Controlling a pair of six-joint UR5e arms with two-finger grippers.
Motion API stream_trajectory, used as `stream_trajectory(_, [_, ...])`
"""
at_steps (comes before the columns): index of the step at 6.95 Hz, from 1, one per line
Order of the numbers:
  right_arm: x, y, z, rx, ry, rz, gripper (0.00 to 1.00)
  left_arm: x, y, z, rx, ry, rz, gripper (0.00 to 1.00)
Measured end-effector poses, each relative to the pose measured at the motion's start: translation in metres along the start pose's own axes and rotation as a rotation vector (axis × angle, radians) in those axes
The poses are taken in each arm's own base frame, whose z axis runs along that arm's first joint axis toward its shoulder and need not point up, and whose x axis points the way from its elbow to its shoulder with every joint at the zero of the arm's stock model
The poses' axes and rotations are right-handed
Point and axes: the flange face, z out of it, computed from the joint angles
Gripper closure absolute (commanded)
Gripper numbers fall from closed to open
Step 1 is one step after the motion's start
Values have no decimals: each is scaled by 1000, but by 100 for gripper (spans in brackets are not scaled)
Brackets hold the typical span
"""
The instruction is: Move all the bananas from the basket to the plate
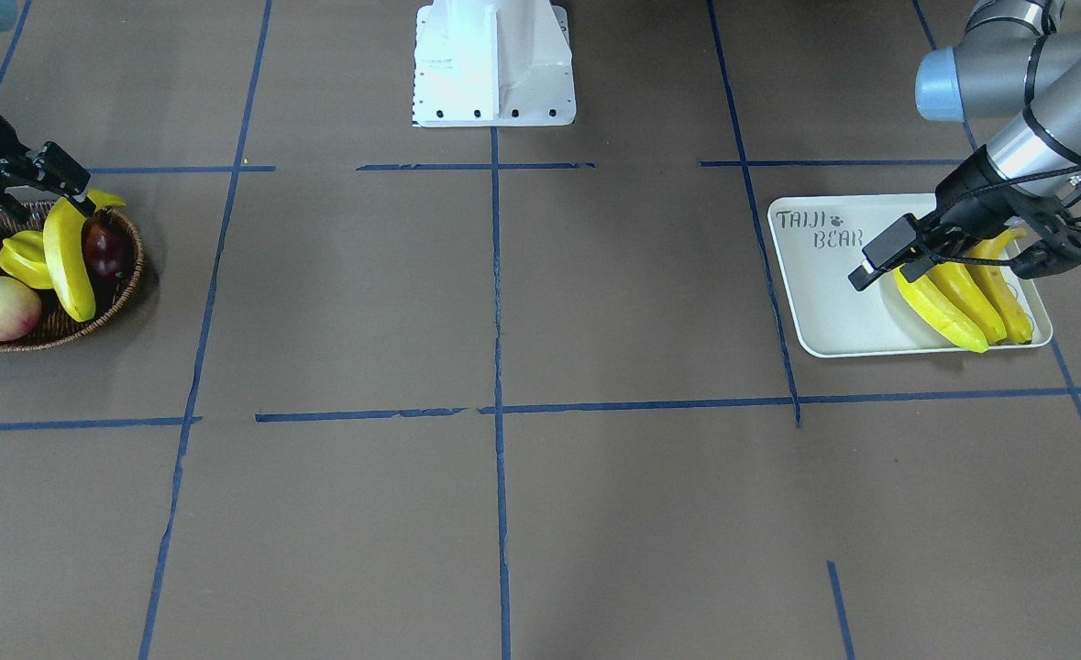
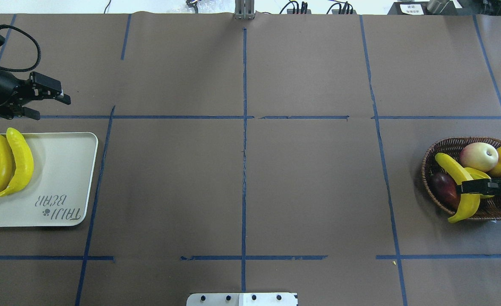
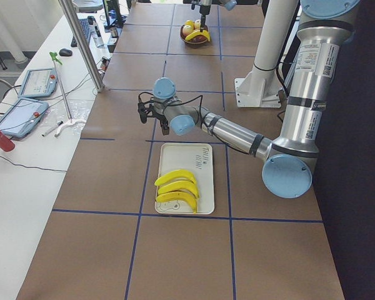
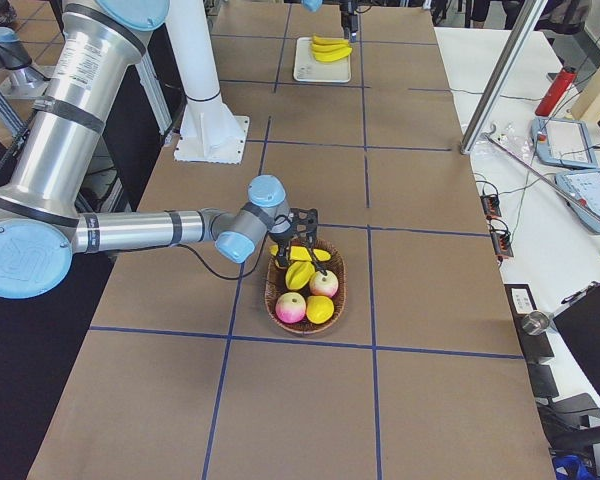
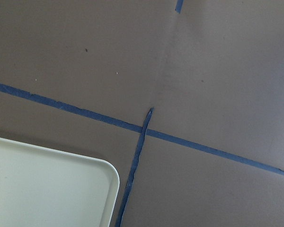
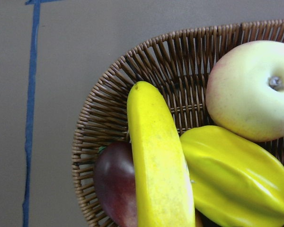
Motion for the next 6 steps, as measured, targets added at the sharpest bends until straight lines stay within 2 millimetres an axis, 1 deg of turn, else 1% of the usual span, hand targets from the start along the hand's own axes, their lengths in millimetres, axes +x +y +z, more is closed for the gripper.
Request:
stream_trajectory(1, [0, -3, 7, -4, 4, 0, 12, 0, 0, 0, 0, 0, 0, 0])
stream_trajectory(2, [-1, -5, 13, -8, 6, -1, 42, 1, 0, 0, 0, 1, 1, 0])
stream_trajectory(3, [-2, -5, 16, -12, 6, -4, 64, 1, 0, 0, -1, 1, 1, 0])
stream_trajectory(4, [-3, -3, 18, -19, 5, -8, 82, 2, 0, 0, -2, 2, 2, 0])
stream_trajectory(5, [-4, -2, 20, -25, 4, -12, 92, 2, 0, 0, -3, 2, 2, 0])
stream_trajectory(6, [-5, -1, 20, -27, 4, -15, 98, 2, 0, 0, -4, 2, 1, 0])
